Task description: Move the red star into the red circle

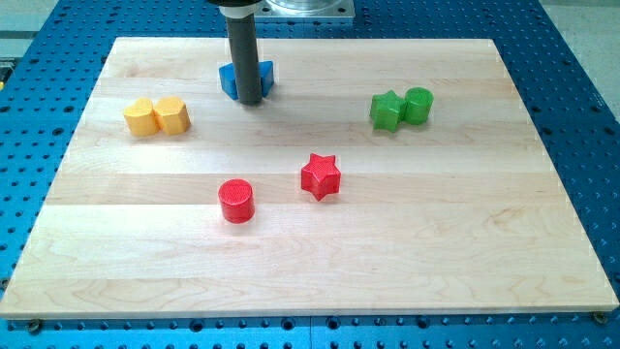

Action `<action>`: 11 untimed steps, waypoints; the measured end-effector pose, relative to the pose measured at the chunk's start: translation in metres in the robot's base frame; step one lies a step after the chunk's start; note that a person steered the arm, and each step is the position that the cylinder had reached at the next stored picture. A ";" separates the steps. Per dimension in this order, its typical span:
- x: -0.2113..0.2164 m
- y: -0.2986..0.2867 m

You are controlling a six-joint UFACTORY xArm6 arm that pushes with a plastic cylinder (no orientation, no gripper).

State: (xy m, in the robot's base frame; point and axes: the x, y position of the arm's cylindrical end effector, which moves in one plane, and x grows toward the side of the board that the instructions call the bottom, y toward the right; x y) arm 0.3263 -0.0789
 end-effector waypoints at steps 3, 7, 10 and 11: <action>0.097 0.113; 0.131 0.079; 0.139 0.038; 0.139 0.024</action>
